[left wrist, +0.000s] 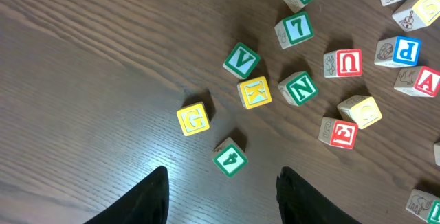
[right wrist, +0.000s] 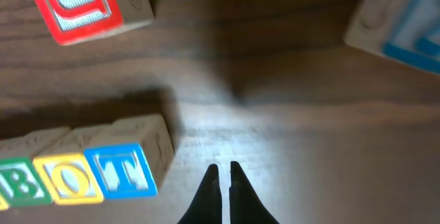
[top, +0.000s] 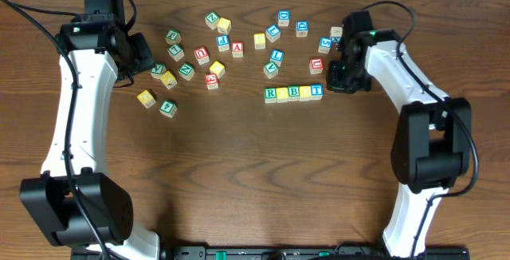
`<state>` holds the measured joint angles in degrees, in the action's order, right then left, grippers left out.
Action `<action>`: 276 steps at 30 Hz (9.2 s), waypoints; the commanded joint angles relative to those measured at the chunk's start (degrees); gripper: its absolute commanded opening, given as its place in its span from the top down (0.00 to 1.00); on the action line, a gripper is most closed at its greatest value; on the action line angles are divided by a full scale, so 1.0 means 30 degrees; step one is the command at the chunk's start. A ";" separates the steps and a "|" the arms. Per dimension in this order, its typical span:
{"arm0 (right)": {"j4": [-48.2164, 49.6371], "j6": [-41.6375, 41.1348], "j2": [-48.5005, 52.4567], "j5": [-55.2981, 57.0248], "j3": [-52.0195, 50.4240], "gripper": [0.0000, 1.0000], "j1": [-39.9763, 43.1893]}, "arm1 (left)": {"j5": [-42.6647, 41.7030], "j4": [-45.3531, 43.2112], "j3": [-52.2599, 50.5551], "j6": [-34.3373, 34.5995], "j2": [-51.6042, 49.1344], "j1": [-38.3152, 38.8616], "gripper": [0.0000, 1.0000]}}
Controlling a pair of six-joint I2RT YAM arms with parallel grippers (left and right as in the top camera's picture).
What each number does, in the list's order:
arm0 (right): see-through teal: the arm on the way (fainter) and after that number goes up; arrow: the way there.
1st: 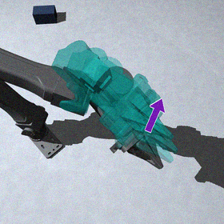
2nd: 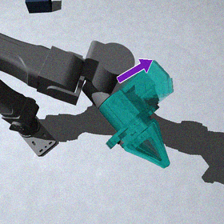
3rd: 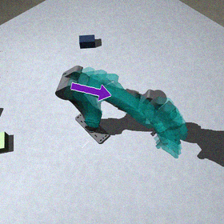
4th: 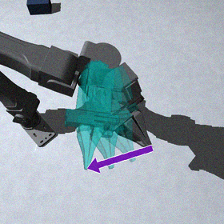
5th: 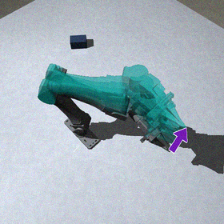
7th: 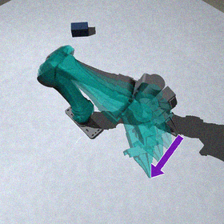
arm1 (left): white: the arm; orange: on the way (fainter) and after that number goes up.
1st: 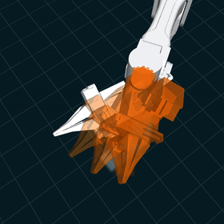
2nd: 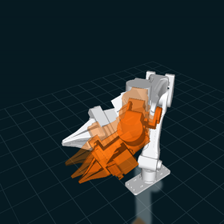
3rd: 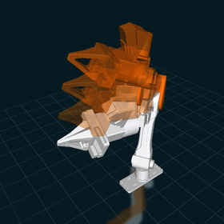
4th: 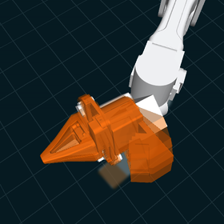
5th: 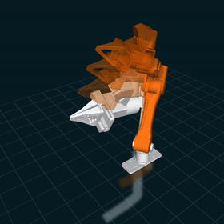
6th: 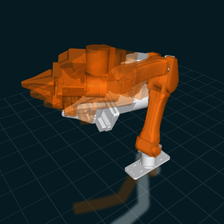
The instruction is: Spell out ROBOT
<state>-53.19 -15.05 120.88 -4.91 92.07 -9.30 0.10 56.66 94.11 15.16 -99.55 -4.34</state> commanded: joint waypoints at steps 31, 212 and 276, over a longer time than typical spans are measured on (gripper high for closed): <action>0.2448 0.1129 0.0714 -0.1574 -0.0882 0.98 -0.1872 | -0.0029 0.0015 -0.0015 -0.0036 -0.0146 0.0029 0.50; -0.2441 0.0707 -0.4772 -0.1909 0.4648 0.81 -0.1989 | -0.0219 0.0335 0.0627 -0.0976 0.3861 -0.0896 0.49; -0.3570 0.3228 -1.4207 0.2820 0.4102 0.01 -0.1559 | -0.0189 0.1100 0.0568 -0.0962 0.4248 -0.1260 0.02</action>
<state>-66.32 -9.28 80.93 2.48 105.58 -14.41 -0.12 59.81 94.43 12.60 -87.53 -7.88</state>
